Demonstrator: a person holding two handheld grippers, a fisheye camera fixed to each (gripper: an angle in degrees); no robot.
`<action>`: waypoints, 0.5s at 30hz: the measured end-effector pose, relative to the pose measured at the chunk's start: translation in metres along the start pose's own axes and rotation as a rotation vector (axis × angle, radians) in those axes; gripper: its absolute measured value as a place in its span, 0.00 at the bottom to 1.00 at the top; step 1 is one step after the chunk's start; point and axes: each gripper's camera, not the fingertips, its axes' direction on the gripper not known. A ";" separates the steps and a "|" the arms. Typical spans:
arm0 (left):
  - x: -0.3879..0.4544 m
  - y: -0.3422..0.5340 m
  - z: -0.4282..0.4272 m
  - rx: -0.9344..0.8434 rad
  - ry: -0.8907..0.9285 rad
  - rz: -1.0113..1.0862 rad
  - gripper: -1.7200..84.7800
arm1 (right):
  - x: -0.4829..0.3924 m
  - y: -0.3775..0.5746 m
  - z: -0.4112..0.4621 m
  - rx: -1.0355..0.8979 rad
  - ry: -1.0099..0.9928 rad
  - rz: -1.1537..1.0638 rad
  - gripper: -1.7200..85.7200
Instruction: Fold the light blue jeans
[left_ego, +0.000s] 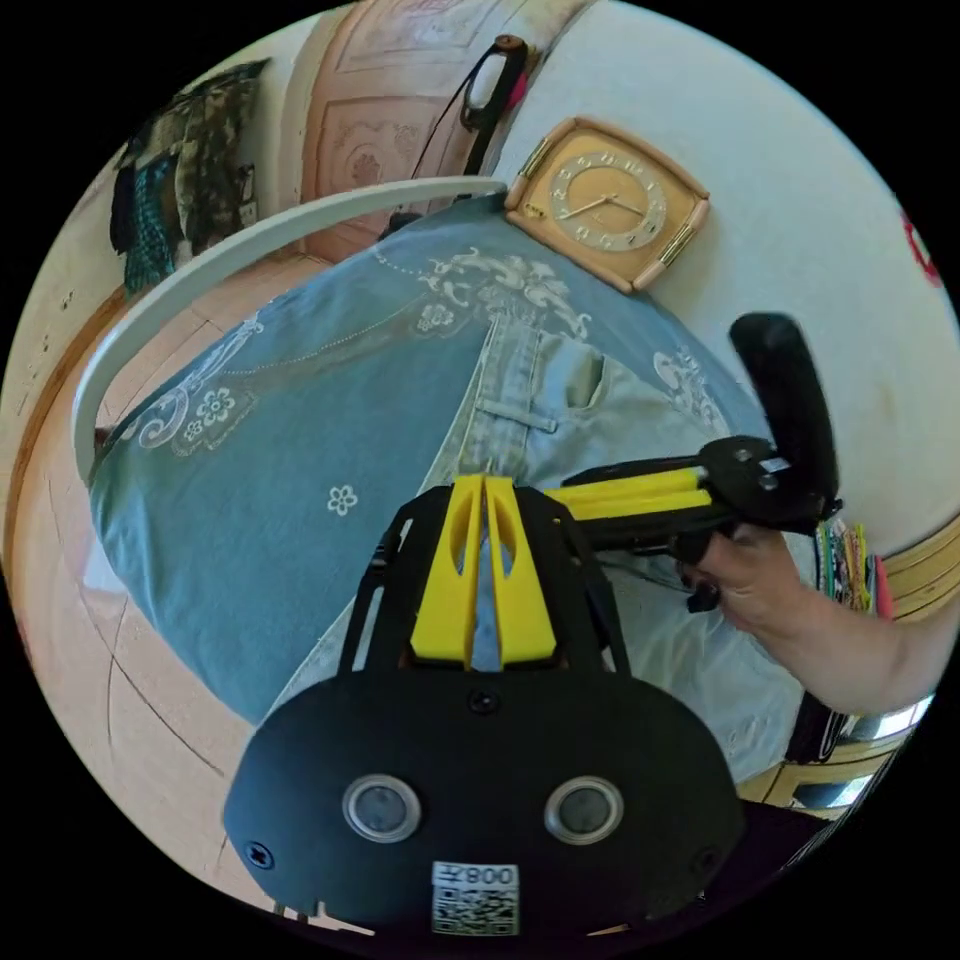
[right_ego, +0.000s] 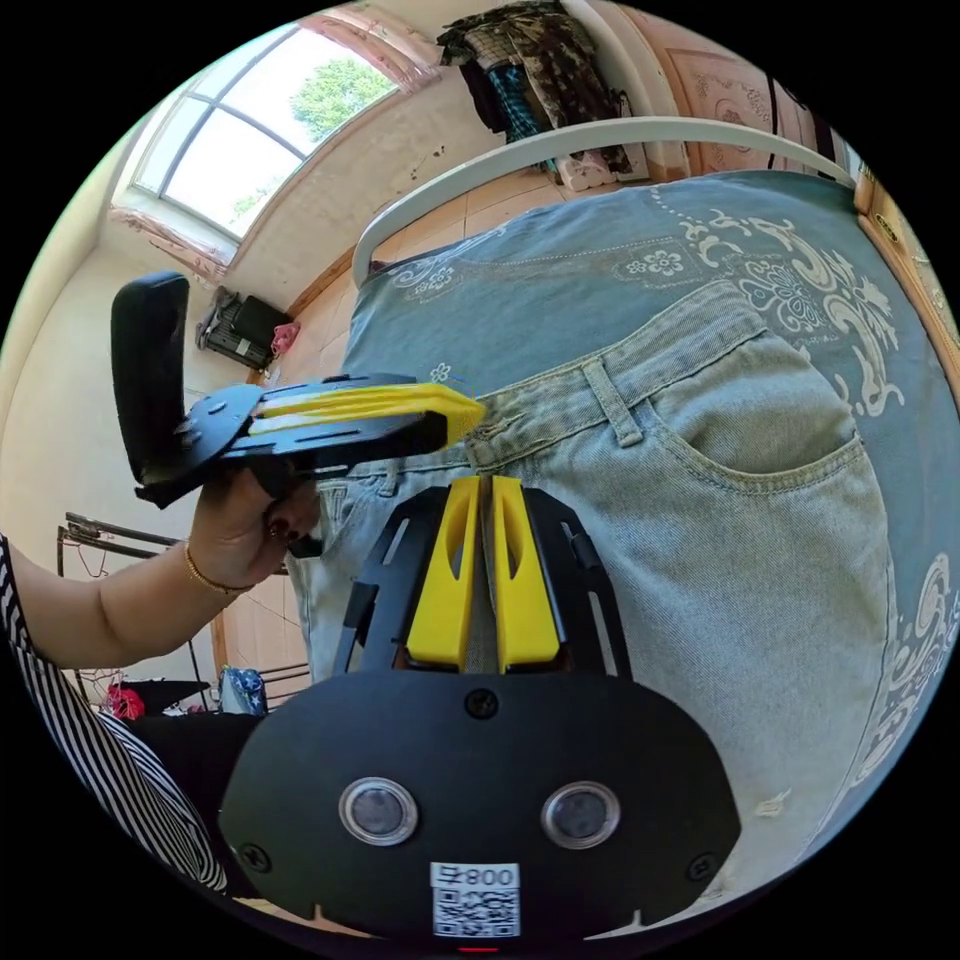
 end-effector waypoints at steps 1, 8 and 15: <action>-0.005 0.007 0.004 0.021 -0.010 0.014 0.02 | 0.002 -0.001 -0.001 0.000 -0.018 0.006 0.05; -0.033 0.039 -0.024 0.076 -0.003 -0.020 0.03 | 0.016 0.012 -0.038 0.125 -0.115 0.076 0.04; -0.081 0.108 -0.068 0.109 -0.056 -0.167 0.05 | 0.021 -0.002 -0.040 0.092 -0.049 0.075 0.04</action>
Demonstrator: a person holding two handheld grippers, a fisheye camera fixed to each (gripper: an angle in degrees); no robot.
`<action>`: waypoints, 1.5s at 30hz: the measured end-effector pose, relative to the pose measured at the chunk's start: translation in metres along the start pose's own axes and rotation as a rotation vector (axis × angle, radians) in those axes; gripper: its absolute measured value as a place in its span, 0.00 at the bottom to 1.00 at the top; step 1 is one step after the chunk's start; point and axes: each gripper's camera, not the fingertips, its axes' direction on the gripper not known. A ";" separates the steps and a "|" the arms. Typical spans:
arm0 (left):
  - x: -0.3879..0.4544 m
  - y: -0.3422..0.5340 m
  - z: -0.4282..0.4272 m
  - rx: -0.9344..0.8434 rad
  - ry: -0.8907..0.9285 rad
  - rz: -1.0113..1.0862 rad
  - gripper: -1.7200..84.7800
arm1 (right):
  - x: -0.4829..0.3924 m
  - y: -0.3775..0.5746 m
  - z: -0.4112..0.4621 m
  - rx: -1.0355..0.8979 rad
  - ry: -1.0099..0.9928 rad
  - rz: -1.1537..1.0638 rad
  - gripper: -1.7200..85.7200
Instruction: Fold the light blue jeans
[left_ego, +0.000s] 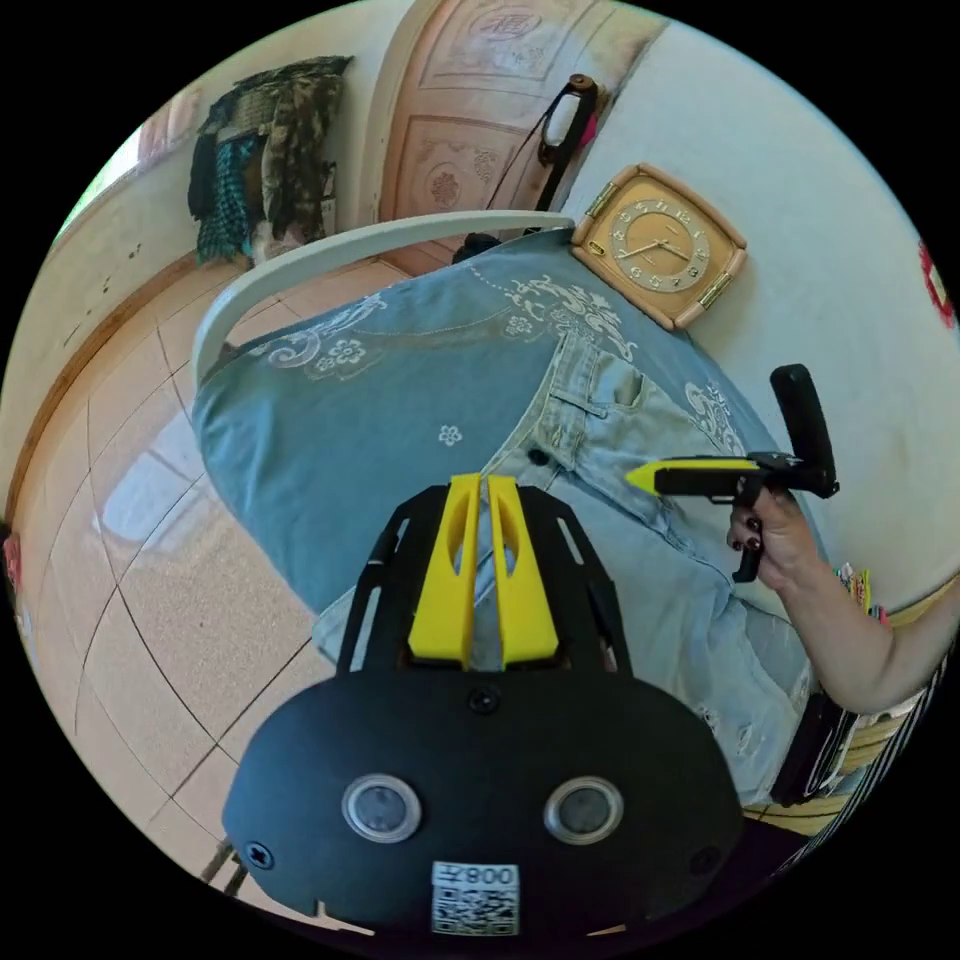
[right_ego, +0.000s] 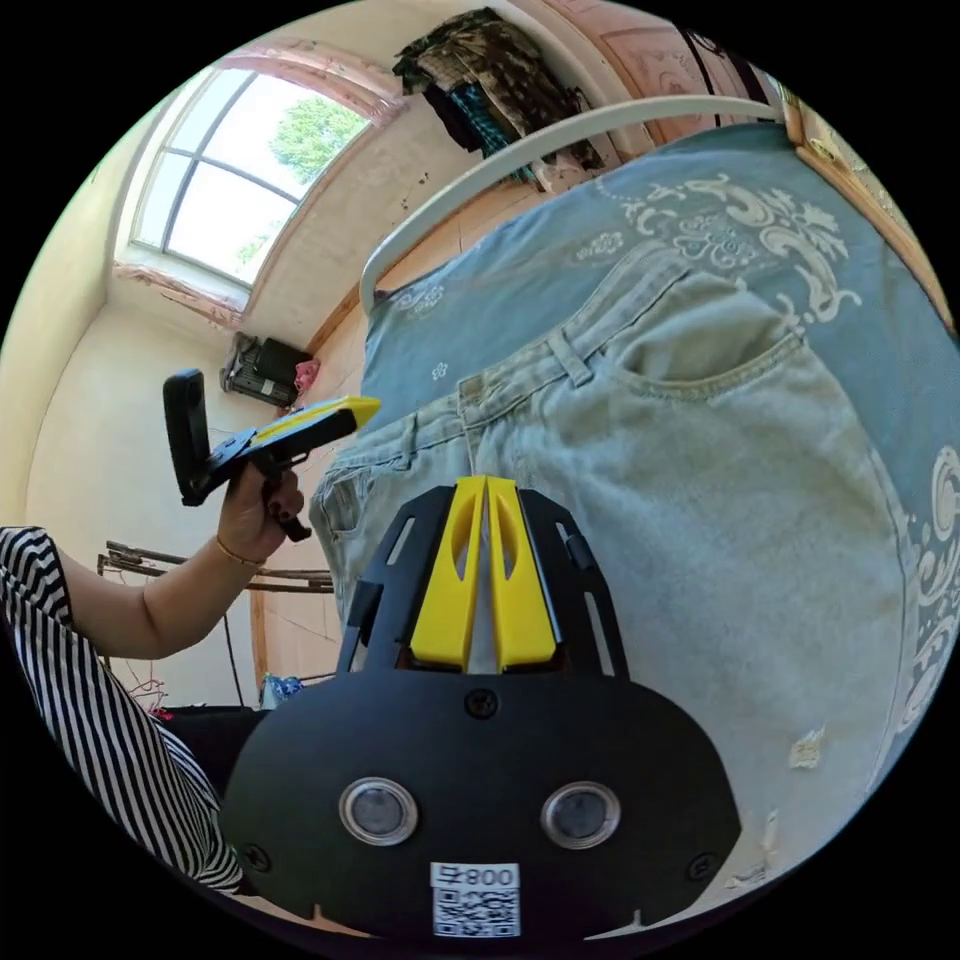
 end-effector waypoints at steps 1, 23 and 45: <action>-0.017 0.015 -0.009 -0.007 0.004 -0.060 0.06 | 0.000 -0.004 -0.006 0.020 0.031 -0.007 0.04; -0.156 0.153 -0.042 -0.034 0.193 -0.501 0.15 | -0.004 -0.146 -0.012 -0.098 0.437 -0.170 0.11; -0.162 0.131 -0.074 0.175 0.357 -0.343 0.06 | -0.067 -0.157 -0.078 0.047 0.401 -0.140 0.06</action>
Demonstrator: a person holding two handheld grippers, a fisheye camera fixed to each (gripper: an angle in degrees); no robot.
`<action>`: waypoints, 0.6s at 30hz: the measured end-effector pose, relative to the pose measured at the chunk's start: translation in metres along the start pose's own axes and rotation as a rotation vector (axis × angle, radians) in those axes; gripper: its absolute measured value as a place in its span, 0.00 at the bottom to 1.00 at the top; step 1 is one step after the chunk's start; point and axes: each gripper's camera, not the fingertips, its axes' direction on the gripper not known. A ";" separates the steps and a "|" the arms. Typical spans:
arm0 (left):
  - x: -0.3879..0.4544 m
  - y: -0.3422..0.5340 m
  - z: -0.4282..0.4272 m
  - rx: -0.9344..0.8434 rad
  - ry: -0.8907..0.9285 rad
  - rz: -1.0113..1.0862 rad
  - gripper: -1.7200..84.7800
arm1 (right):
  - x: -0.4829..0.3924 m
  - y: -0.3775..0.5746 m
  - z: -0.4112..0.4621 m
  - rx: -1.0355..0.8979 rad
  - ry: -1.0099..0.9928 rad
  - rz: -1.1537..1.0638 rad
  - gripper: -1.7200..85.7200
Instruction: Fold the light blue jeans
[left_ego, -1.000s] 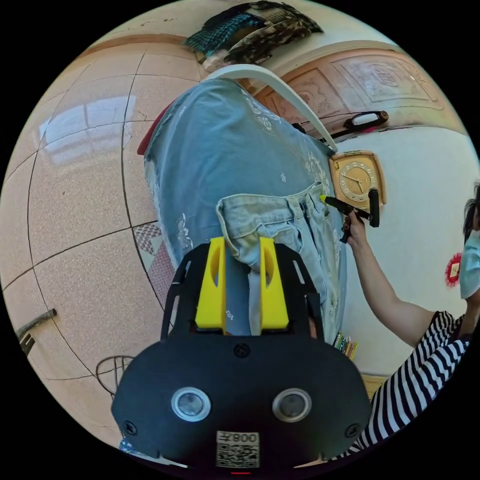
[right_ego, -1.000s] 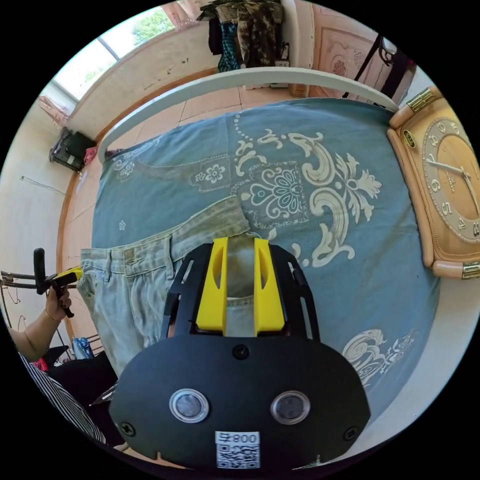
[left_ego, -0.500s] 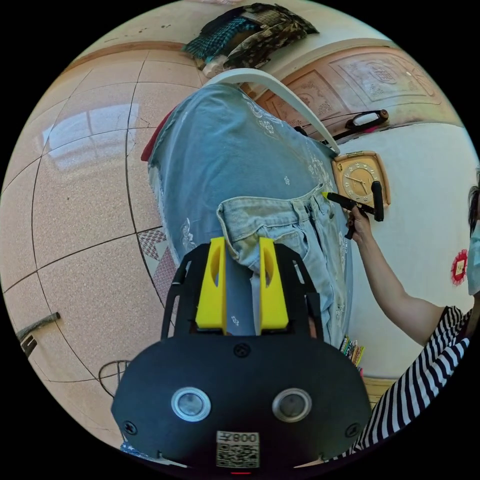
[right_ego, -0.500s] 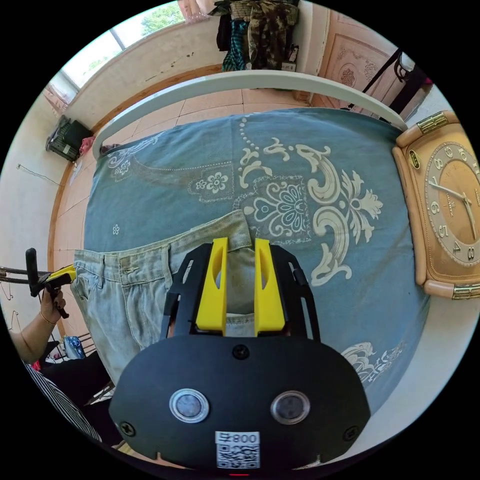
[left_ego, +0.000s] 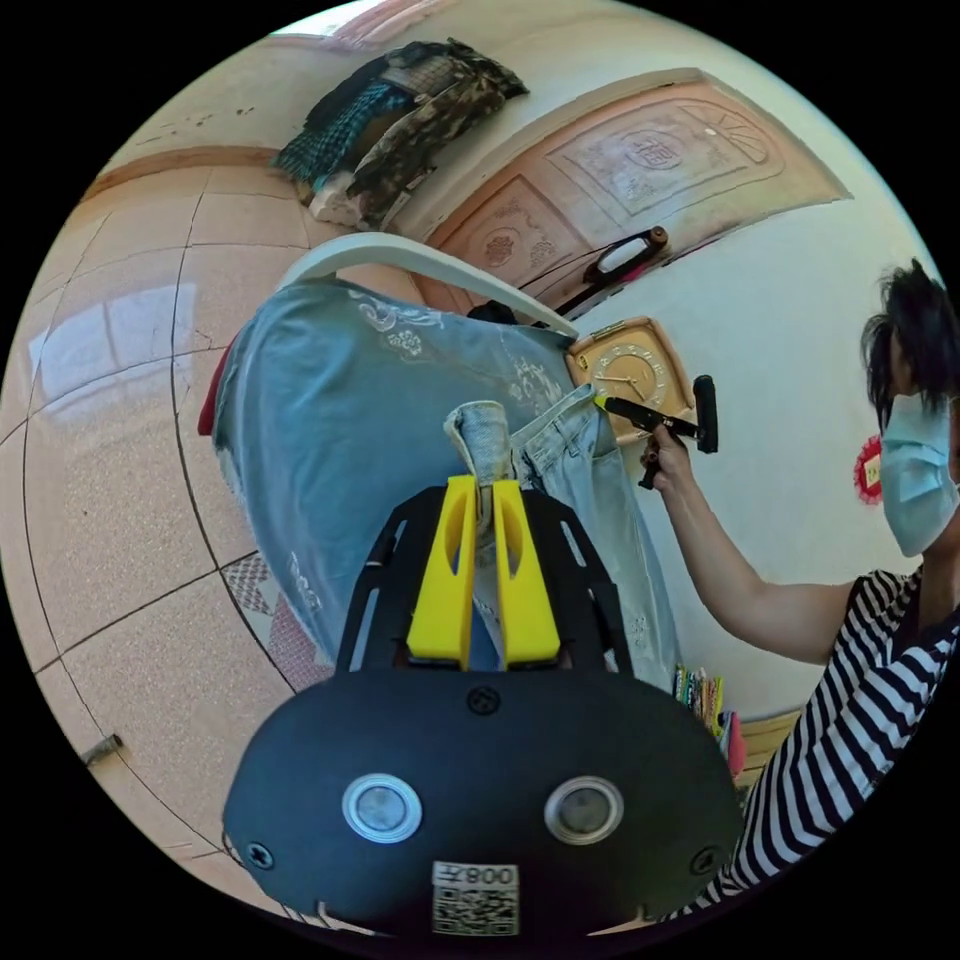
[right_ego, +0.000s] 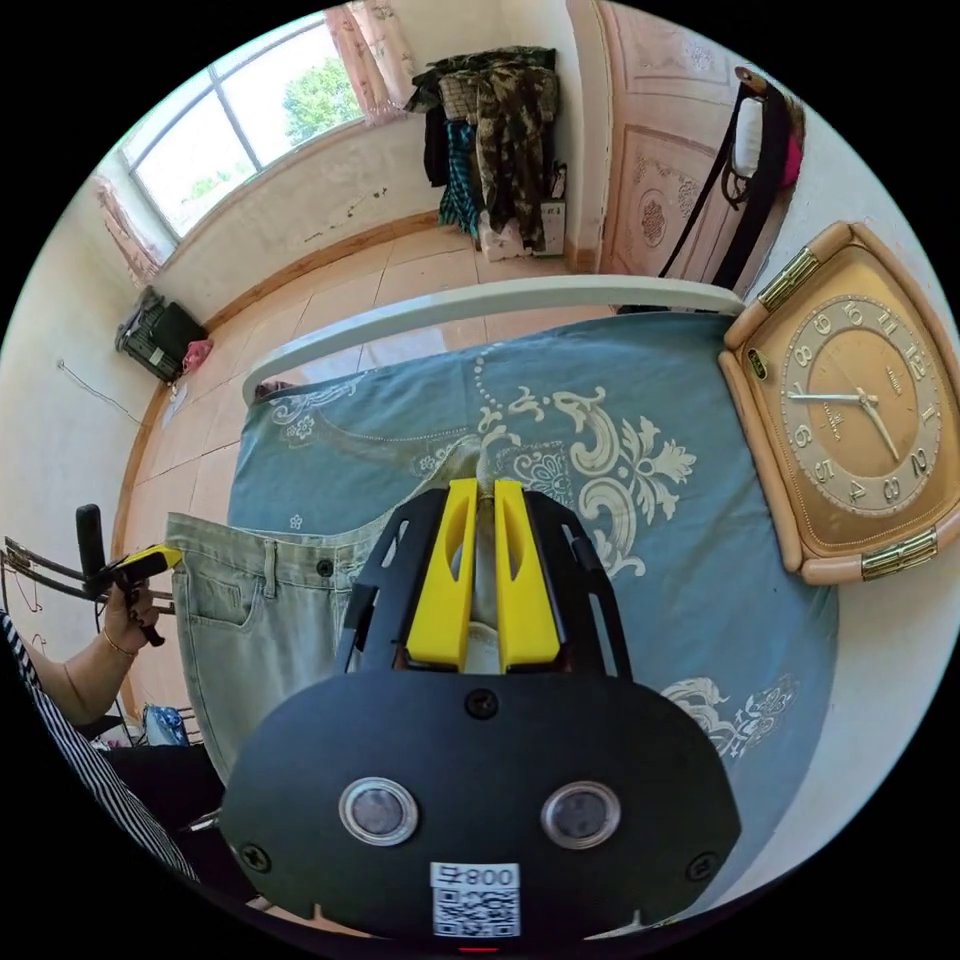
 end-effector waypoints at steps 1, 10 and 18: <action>0.001 -0.002 0.006 -0.007 -0.007 0.012 0.06 | 0.000 0.000 0.000 -0.006 -0.001 0.005 0.06; -0.019 0.016 0.011 -0.010 -0.124 -0.127 0.11 | -0.003 0.044 -0.008 -0.062 -0.018 0.177 0.09; 0.030 0.007 0.041 -0.062 -0.112 0.033 0.11 | -0.128 0.113 -0.026 -0.150 -0.133 -0.103 0.11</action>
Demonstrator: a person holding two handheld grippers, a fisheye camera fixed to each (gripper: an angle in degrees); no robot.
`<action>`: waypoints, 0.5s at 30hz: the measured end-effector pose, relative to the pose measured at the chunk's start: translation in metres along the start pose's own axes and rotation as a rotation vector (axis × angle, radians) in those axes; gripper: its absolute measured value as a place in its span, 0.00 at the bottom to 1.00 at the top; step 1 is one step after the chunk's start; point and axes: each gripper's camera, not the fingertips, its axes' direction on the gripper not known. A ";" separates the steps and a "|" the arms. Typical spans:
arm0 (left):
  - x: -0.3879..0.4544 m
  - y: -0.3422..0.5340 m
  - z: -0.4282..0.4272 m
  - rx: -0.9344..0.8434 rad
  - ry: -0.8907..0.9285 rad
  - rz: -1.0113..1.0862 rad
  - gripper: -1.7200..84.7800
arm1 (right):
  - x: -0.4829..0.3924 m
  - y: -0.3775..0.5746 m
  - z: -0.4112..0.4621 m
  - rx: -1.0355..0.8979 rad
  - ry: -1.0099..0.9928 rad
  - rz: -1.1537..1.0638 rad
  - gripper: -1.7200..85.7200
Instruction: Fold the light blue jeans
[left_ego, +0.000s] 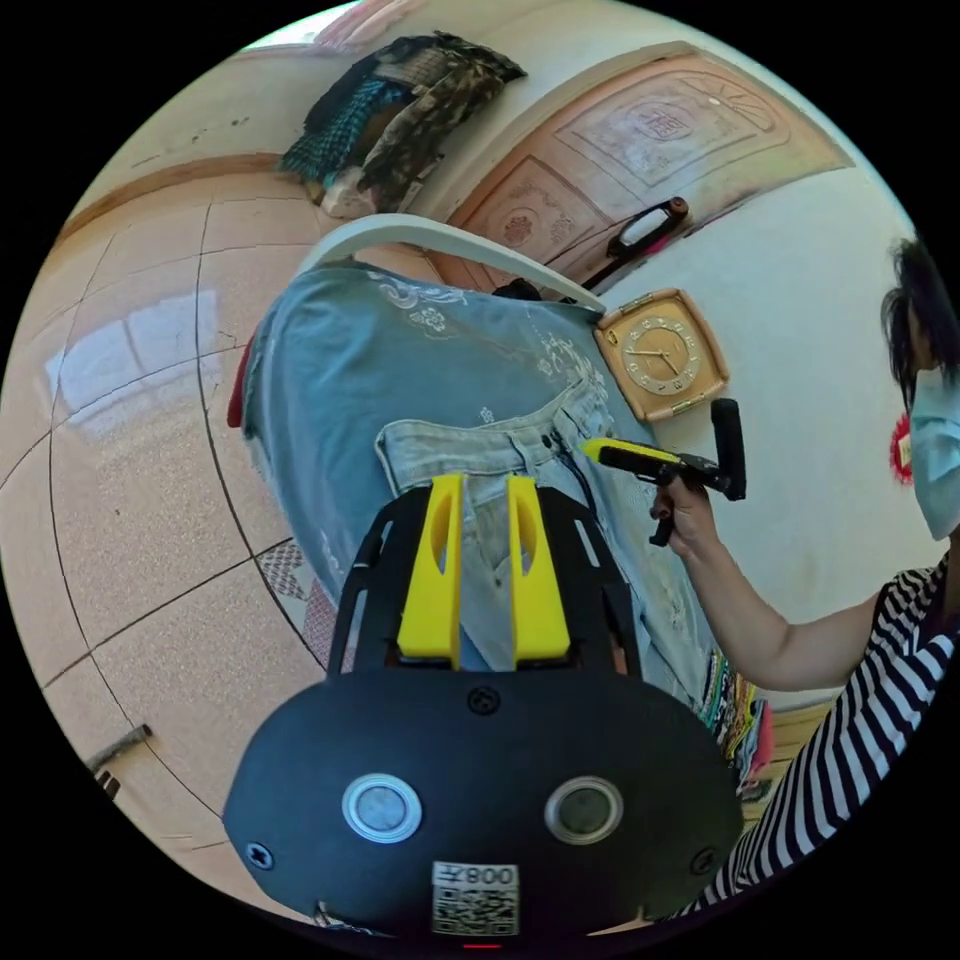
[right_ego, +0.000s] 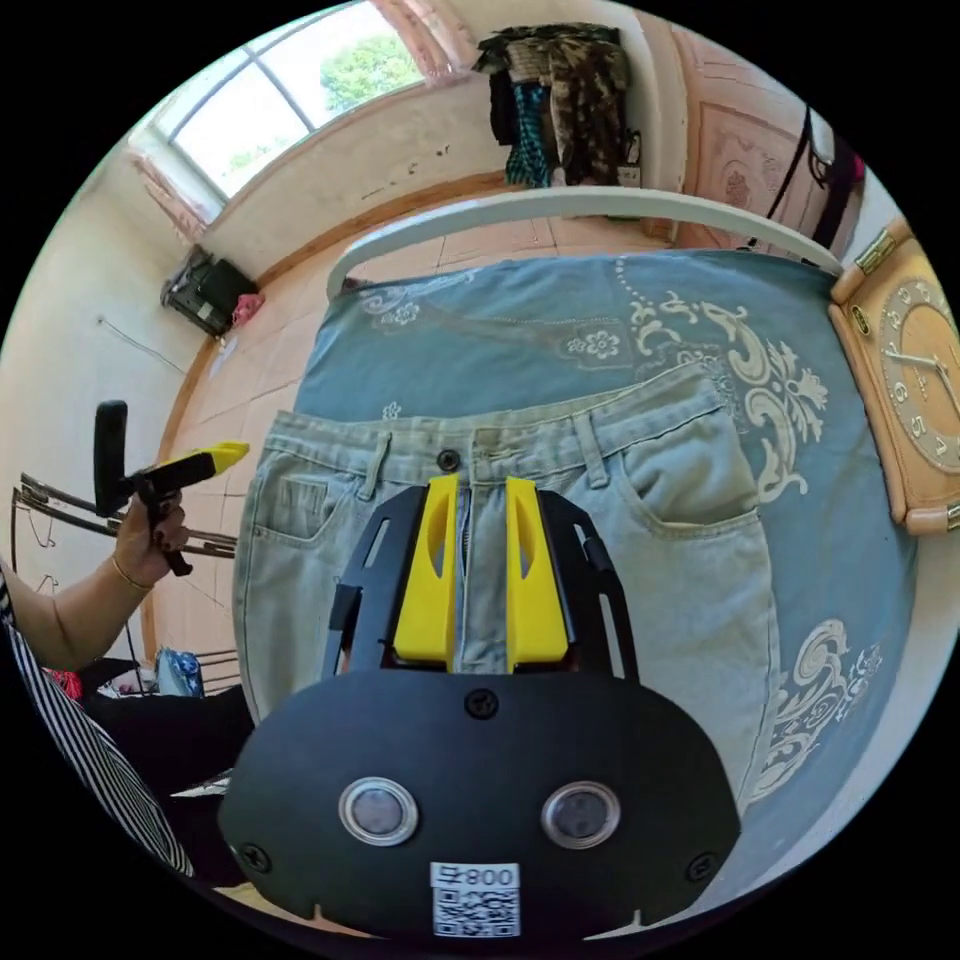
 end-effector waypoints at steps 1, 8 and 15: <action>0.010 -0.003 0.011 -0.027 0.004 0.029 0.11 | -0.005 0.002 0.003 -0.021 0.006 -0.006 0.11; 0.055 -0.014 0.061 -0.069 0.044 0.132 0.10 | -0.031 0.046 -0.038 0.050 0.030 0.043 0.05; 0.097 -0.046 0.117 -0.078 0.163 0.193 0.11 | -0.063 0.103 -0.103 0.171 -0.105 0.065 0.03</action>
